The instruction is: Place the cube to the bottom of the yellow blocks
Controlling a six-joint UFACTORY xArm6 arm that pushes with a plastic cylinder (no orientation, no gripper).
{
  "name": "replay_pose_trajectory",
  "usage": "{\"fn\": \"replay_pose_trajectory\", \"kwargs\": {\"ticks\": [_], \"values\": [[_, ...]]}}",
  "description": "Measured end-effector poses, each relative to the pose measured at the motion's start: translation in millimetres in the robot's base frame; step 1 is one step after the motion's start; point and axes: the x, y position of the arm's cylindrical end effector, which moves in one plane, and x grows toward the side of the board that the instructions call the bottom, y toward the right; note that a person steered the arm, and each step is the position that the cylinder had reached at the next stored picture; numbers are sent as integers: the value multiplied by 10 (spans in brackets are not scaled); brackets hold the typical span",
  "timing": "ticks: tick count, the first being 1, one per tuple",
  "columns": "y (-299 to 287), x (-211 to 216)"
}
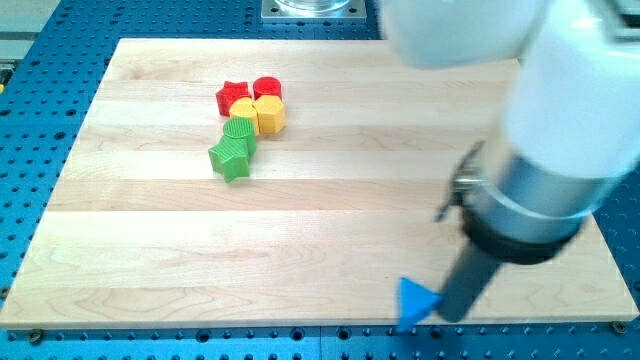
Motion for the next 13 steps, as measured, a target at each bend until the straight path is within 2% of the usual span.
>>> {"fn": "replay_pose_trajectory", "kwargs": {"ticks": [1, 2, 3, 4, 5, 6, 7, 9, 10, 12, 13], "values": [[-787, -60], [-1795, -515], [-2111, -901], [-1324, -1041], [-284, -1297], [1011, -1535], [1437, -1121], [884, -698], [1061, -491], [207, -494], [306, -491]]}}
